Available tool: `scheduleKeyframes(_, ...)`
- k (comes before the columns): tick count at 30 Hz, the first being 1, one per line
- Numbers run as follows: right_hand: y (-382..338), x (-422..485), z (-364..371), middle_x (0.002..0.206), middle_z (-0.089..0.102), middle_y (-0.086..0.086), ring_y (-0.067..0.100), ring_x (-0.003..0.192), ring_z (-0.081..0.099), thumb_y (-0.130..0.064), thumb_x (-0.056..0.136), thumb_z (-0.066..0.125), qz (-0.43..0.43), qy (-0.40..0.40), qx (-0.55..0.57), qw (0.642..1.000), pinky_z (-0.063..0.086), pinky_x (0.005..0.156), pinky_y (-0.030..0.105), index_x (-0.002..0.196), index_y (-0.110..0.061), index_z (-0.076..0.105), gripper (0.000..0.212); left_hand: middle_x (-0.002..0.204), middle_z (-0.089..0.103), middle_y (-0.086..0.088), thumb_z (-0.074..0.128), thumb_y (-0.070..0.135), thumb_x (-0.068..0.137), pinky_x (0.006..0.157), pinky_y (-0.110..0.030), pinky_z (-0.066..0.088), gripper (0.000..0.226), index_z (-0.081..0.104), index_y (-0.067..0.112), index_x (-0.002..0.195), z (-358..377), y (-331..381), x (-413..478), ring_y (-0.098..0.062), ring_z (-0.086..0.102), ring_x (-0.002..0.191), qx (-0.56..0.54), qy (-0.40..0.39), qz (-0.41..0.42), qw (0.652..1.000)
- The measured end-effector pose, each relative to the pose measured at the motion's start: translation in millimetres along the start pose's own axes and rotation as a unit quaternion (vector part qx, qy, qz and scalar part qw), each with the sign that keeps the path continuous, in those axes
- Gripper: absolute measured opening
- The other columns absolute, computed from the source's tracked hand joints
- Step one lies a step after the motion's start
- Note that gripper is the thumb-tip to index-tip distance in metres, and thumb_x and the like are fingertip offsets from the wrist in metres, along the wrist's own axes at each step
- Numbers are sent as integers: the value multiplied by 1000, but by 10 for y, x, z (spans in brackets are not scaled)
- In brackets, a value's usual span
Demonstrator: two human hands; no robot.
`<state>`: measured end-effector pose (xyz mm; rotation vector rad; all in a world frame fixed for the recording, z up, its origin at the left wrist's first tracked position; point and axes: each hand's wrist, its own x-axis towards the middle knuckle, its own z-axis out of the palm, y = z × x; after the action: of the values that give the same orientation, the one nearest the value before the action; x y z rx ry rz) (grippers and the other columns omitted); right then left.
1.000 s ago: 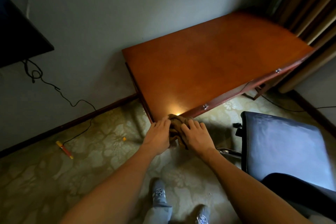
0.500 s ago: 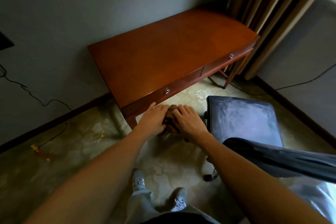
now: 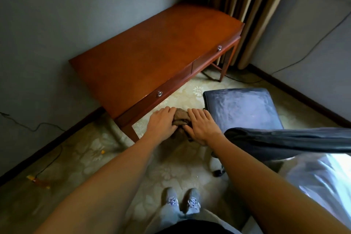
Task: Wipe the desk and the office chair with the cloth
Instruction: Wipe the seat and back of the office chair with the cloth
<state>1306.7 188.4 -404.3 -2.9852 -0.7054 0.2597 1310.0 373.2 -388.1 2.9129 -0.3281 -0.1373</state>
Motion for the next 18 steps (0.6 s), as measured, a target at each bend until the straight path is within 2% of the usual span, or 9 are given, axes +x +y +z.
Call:
scheduleKeyframes(4,17,-210,224,162,24,13,29,150,21,-65,87,-9,66,-29,28,997,12,124,46,160,-8,8,94,132,55,-2,67,34,91,99,-35,45,54,43,22,138,145,56,45,-21,54,120,6,-18,24,1000)
scheduleKeyframes(6,45,-296,290,165,17,12,29,153,13,-63,89,-8,89,-49,28,994,6,124,45,160,-9,0,89,134,54,-3,67,31,90,99,-36,44,55,43,21,139,209,132,26,-22,54,122,6,-16,32,999)
scheduleKeyframes(8,68,-364,324,166,13,13,29,154,10,-63,84,-15,105,-60,19,992,4,124,45,160,-9,-3,93,134,54,-2,67,31,89,101,-37,42,55,44,21,138,258,219,-16,-22,52,123,8,-20,36,999)
scheduleKeyframes(11,152,-460,392,167,10,13,28,155,6,-63,76,-23,127,-72,1,989,2,124,46,160,-9,-4,102,135,53,-3,68,33,89,105,-38,41,58,42,20,140,340,337,-67,-23,50,126,14,-26,34,999)
scheduleKeyframes(16,398,-655,530,163,21,22,36,152,16,-63,84,-17,140,-57,-9,988,10,124,50,159,-1,10,100,133,52,-4,68,35,88,104,-40,40,61,42,20,141,487,591,-75,-24,49,127,24,-33,21,999)
scheduleKeyframes(18,460,-704,587,163,16,25,38,153,13,-62,88,-16,138,-77,-30,987,8,125,49,157,4,8,98,134,53,-4,67,34,89,104,-40,39,61,41,20,142,560,727,-79,-24,49,127,25,-38,15,999)
